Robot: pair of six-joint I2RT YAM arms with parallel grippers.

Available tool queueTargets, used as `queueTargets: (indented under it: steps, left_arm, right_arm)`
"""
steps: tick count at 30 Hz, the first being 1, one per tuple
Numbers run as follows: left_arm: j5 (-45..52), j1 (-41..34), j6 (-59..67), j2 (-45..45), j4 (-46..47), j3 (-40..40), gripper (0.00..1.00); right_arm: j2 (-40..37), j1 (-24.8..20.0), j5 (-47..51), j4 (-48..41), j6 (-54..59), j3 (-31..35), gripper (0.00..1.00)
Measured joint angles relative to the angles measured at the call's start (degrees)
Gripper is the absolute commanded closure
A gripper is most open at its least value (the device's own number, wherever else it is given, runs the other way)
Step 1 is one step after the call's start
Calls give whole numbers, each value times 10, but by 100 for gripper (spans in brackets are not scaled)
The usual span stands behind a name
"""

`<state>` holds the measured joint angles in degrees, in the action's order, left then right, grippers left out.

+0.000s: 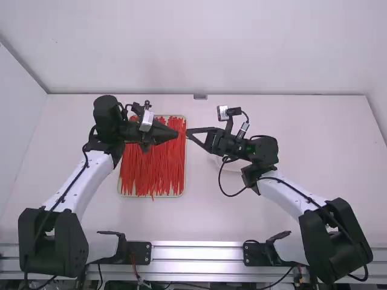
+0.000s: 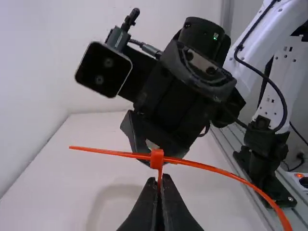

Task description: Fasten the cable tie

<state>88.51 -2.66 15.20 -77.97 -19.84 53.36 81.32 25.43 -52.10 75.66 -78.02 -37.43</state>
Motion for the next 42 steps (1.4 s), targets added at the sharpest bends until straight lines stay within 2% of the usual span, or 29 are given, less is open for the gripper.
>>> queueTargets:
  steps: [4, 7, 10, 11, 12, 29, 42]
  left_arm:
    - [0, -36, 43, 0, 36, 0, 99]
    - [-7, -58, 59, 0, 38, 0, 99]
    - [-18, -69, 66, 0, 42, 0, 98]
    - [-22, -71, 69, 0, 45, 0, 99]
    - [-22, -70, 70, 0, 47, 0, 99]
    - [-33, -70, 78, 1, 69, -3, 99]
    - [-31, -70, 89, 2, 67, -47, 98]
  right_arm:
    - [0, 0, 0, 0, 0, 0, 52]
    - [0, 0, 0, 0, 0, 0, 58]
    - [0, 0, 0, 0, 1, 0, 77]
    - [0, -1, 0, 2, 1, 0, 96]
    - [0, -2, -1, 3, 0, 0, 100]
    - [3, -17, -18, -2, 2, 2, 100]
    - [11, -29, -35, -7, 16, 12, 100]
